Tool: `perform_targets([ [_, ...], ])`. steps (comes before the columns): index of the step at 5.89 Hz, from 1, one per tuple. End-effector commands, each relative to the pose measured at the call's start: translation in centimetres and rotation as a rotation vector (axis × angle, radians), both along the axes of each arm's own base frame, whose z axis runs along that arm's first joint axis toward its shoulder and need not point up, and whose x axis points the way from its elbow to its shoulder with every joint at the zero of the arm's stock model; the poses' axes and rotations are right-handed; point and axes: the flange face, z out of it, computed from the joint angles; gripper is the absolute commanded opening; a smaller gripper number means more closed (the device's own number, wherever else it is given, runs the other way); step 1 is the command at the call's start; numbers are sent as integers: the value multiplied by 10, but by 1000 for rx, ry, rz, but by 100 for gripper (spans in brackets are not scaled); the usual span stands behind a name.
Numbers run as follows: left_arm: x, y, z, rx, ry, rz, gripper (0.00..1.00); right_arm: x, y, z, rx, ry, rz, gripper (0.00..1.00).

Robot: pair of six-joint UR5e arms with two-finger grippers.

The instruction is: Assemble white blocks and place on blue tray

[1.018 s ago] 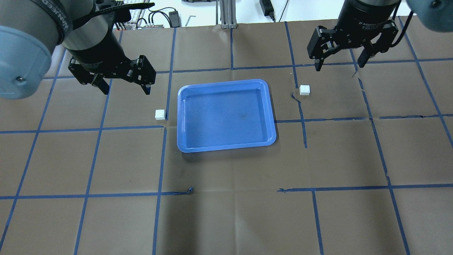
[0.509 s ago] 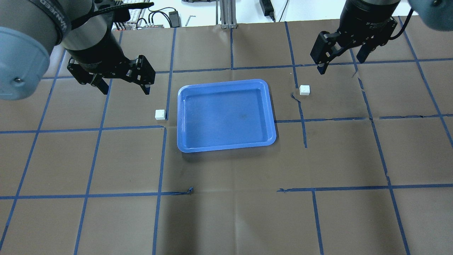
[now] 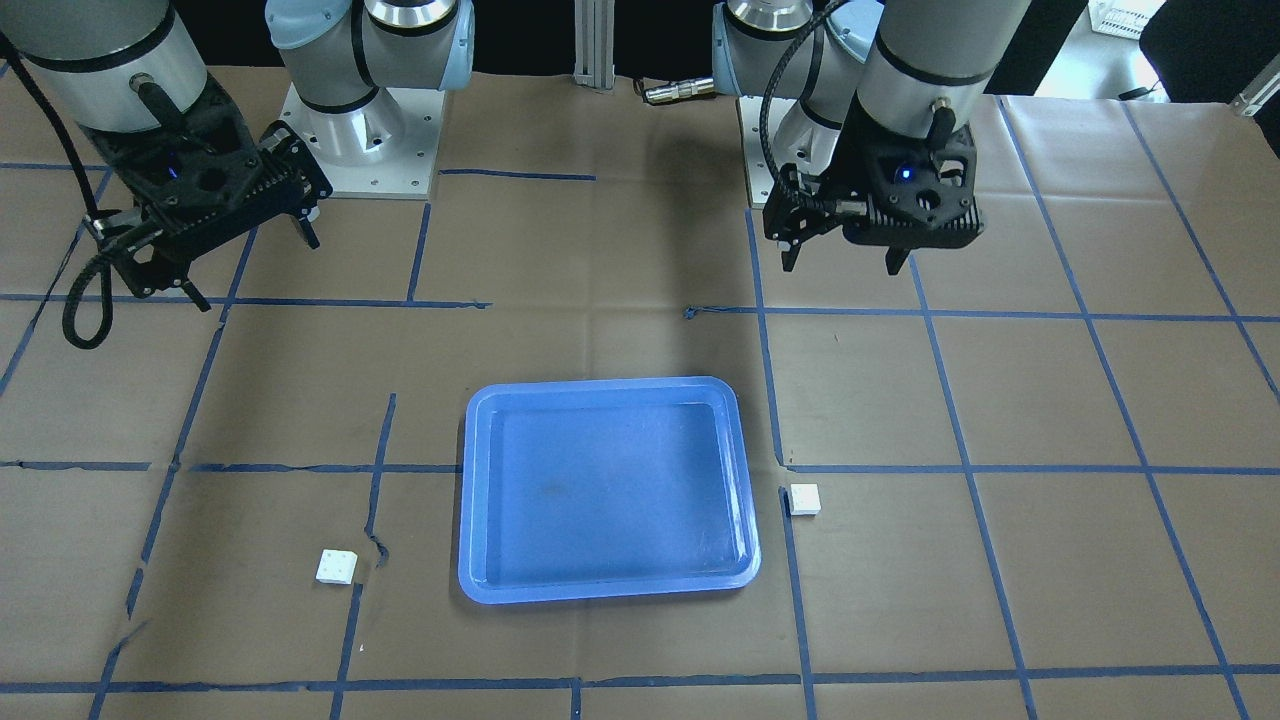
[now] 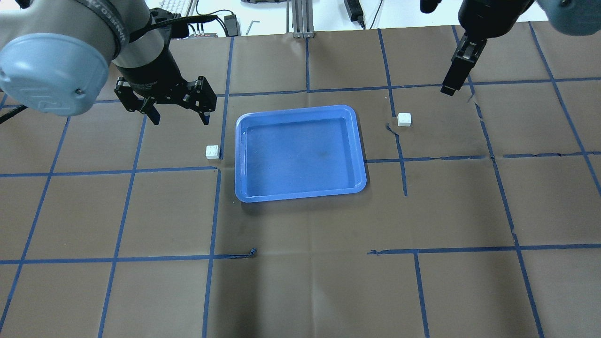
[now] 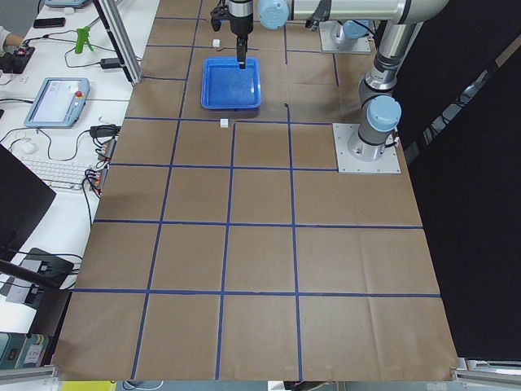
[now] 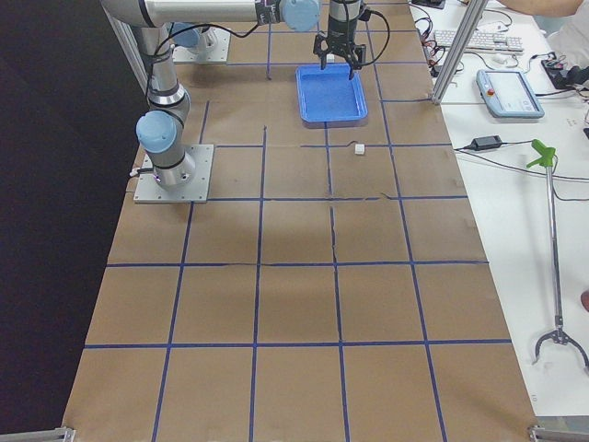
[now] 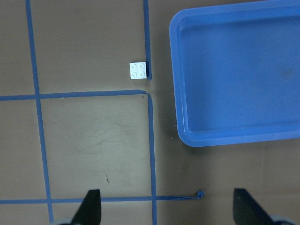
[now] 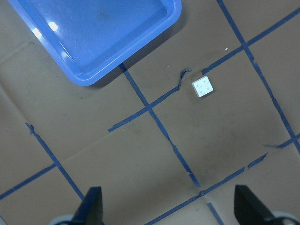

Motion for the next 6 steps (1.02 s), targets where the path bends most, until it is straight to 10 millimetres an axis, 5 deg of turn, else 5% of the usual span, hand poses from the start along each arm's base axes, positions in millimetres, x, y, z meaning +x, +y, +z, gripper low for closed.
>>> perform_targets([
  [1, 0, -27, -49, -31, 3, 3, 100, -17, -41, -20, 11, -10, 335, 99],
  [3, 29, -27, -120, -67, 2, -39, 100, -44, -95, -52, -1, -163, 408, 100],
  [4, 44, -28, -142, -81, 4, -52, 100, -66, -102, -70, -3, -235, 409, 100],
  [6, 45, -59, -196, -61, 2, -46, 100, -113, -104, -152, 38, -435, 407, 100],
])
